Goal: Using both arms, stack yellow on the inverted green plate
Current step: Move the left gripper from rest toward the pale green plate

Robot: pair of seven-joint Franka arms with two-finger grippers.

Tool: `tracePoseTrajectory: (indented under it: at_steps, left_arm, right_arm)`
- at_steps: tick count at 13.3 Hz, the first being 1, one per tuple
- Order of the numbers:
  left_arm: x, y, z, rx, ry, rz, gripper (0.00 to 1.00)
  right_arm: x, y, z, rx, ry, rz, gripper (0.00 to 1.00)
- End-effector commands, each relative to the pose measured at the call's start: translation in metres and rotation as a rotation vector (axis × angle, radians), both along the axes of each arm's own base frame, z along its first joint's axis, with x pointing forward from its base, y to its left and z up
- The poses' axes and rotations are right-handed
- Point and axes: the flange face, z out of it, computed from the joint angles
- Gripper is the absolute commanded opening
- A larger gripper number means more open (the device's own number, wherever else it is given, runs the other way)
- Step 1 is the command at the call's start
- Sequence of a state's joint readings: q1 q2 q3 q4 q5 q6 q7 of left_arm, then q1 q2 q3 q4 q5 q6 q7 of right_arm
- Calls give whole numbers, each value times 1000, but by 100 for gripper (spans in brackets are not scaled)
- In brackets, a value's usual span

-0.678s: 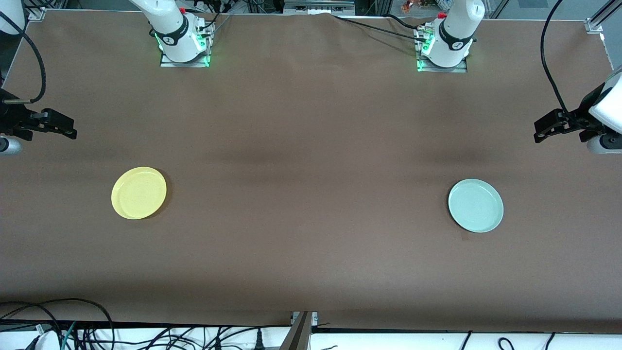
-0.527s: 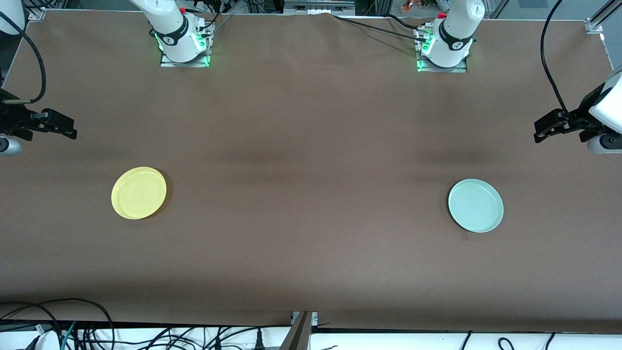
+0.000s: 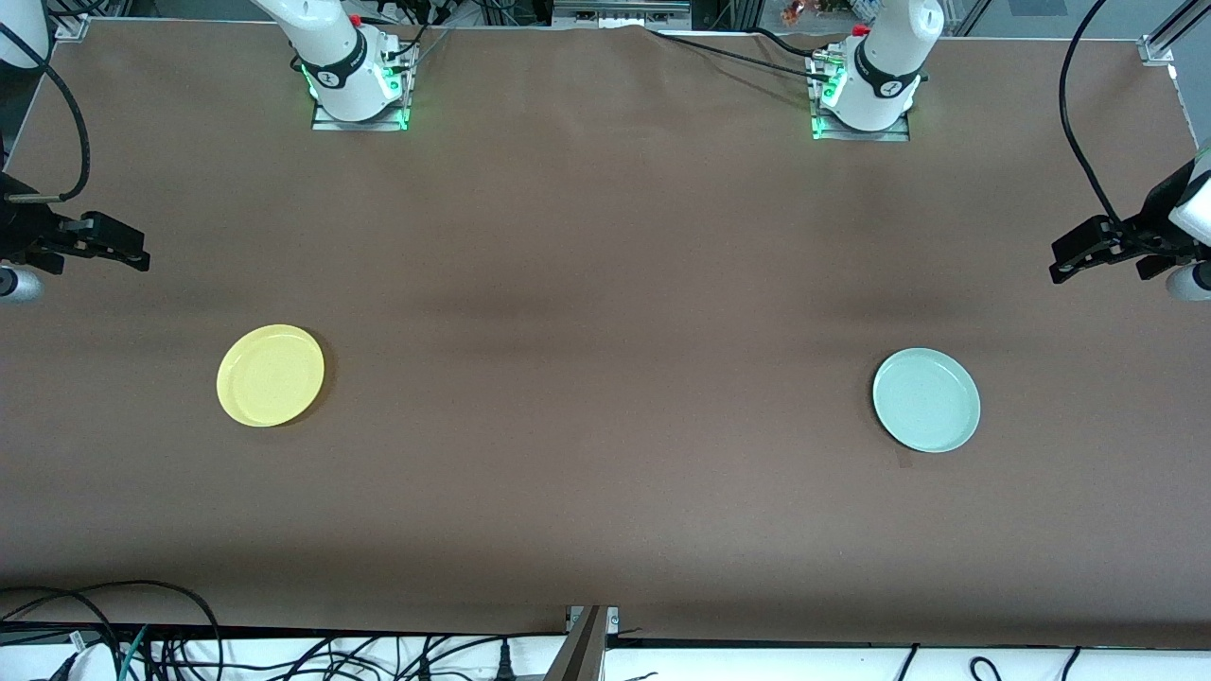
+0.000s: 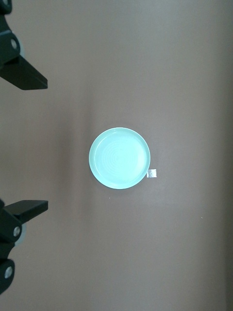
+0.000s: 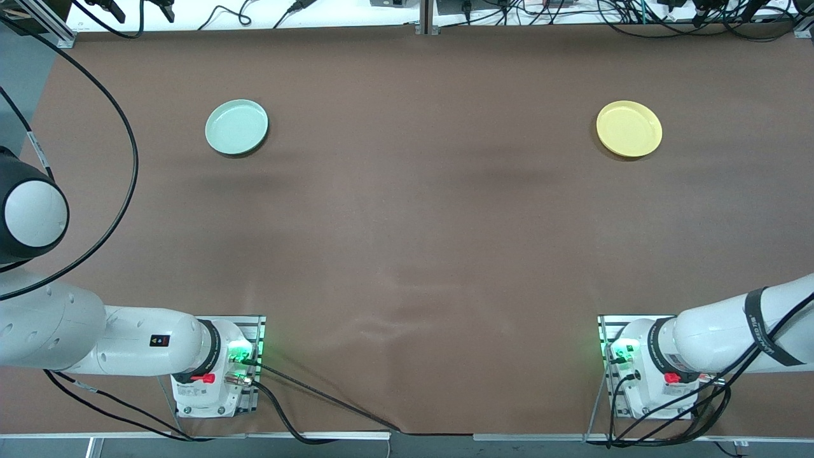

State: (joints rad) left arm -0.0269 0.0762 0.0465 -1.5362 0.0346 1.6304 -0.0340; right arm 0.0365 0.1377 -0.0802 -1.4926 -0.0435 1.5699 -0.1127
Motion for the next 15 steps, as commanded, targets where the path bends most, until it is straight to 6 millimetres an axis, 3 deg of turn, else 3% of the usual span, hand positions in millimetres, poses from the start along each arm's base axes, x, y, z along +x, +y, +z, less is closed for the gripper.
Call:
tracePoseTrajectory:
  at_steps: [1, 8, 11, 15]
  left_arm:
    - [2, -3, 2, -37, -9, 1, 100]
    - [6, -6, -10, -58, 11, 0, 100]
    - [9, -9, -30, -63, 58, 0, 100]
    - [24, -5, -74, -46, 114, 8, 100]
  right_arm:
    - [3, -1, 3, 15, -9, -12, 100]
    - [3, -1, 4, 13, -9, -8, 100]
    - [3, -1, 3, 15, -8, -12, 100]
    - [3, -1, 4, 16, -9, -12, 100]
